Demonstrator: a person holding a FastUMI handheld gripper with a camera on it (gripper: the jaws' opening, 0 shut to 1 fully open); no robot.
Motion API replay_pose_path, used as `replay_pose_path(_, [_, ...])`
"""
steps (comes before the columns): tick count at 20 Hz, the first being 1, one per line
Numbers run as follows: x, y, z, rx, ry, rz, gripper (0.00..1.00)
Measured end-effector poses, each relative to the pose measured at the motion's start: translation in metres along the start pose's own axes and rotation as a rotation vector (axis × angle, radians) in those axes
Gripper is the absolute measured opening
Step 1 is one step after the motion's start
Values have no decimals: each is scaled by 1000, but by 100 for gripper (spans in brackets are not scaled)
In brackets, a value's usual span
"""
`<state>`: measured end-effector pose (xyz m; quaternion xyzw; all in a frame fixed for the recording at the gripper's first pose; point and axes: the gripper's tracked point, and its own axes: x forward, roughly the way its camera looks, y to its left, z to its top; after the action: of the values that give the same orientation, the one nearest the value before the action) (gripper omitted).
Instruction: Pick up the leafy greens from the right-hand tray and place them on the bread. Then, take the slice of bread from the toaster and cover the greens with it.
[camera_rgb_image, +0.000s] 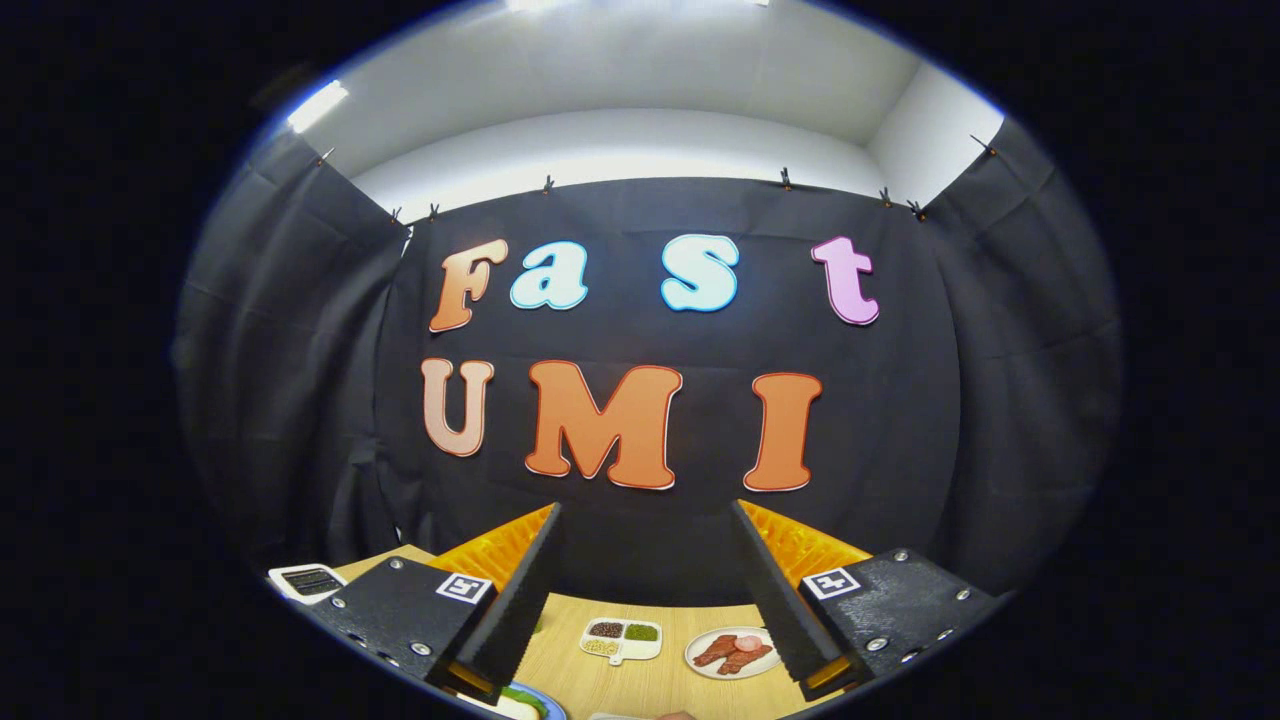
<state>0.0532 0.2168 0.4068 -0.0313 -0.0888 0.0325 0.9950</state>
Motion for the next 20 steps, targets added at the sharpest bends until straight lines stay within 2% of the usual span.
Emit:
replay_pose_path(10, [-5,-11,-10,-36,-3,-56,97])
replay_pose_path(20, [-22,-33,-21,-14,0,-102,98])
